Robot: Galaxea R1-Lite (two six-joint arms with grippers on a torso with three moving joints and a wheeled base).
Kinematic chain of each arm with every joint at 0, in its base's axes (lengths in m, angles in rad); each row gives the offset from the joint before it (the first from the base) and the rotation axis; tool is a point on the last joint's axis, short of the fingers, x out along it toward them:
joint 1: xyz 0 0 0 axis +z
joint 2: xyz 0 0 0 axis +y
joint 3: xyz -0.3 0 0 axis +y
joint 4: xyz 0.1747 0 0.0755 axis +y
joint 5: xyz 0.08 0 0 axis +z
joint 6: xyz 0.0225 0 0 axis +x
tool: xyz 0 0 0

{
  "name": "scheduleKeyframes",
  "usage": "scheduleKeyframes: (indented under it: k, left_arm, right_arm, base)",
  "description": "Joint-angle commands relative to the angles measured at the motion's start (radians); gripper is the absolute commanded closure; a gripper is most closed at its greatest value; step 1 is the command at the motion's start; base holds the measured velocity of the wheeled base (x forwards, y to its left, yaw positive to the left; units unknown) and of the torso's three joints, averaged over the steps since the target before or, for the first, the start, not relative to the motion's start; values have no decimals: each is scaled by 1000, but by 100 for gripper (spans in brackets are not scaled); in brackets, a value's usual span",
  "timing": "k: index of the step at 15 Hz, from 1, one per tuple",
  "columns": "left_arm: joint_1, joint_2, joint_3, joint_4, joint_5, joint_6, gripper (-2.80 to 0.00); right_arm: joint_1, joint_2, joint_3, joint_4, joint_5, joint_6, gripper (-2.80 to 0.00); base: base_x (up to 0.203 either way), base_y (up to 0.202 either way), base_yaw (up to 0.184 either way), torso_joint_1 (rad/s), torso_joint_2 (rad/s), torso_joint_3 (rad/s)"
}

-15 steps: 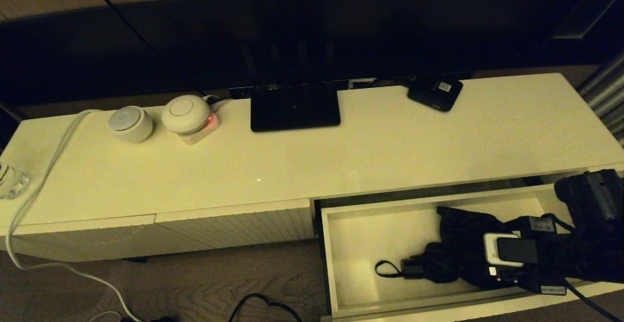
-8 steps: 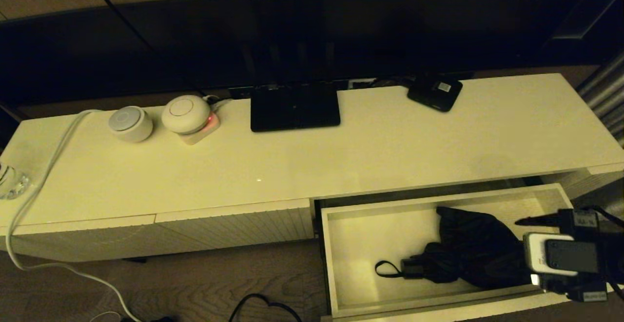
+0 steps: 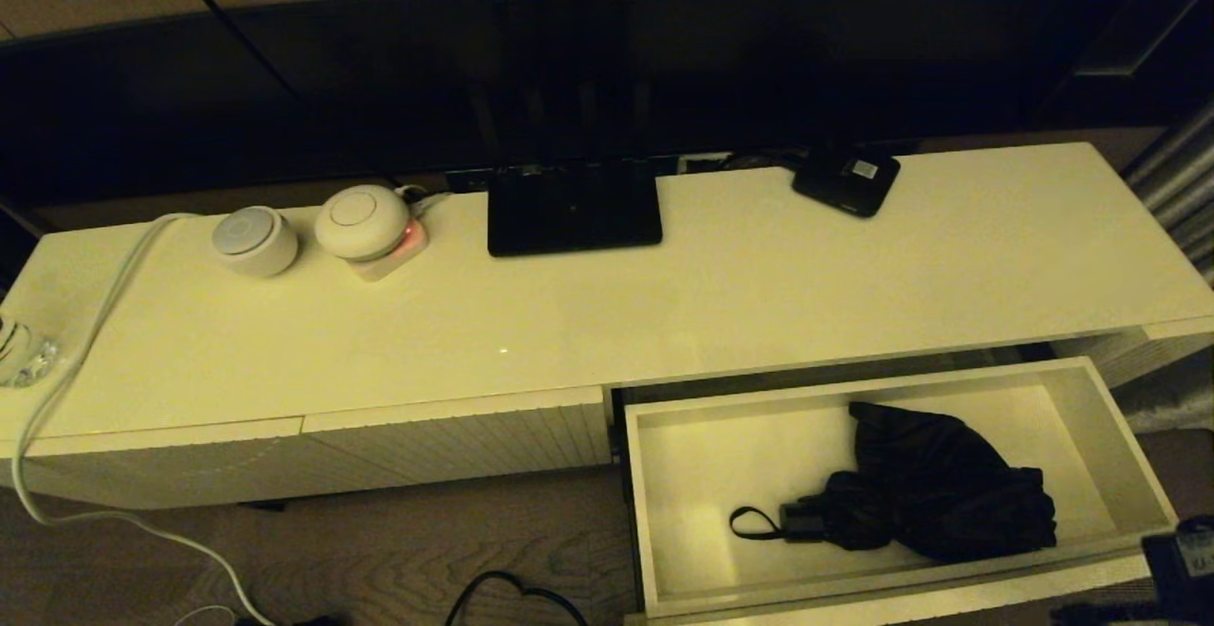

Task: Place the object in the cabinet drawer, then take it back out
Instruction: Close the drawer

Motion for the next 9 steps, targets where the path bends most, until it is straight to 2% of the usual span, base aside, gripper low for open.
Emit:
scheduleKeyframes:
  k: [1, 5, 9]
  left_arm:
    - [0, 0, 3, 0, 1, 0, 0]
    - [0, 0, 3, 0, 1, 0, 0]
    - [0, 0, 3, 0, 1, 0, 0]
  right_arm:
    - [32, -55, 54, 52, 10, -7, 0]
    - [31, 43, 174, 42, 13, -9, 0]
    - [5, 241, 280, -167, 13, -8, 0]
  base:
    - [0, 0, 0, 0, 0, 0]
    - [0, 0, 0, 0, 0, 0]
    - [0, 0, 0, 0, 0, 0]
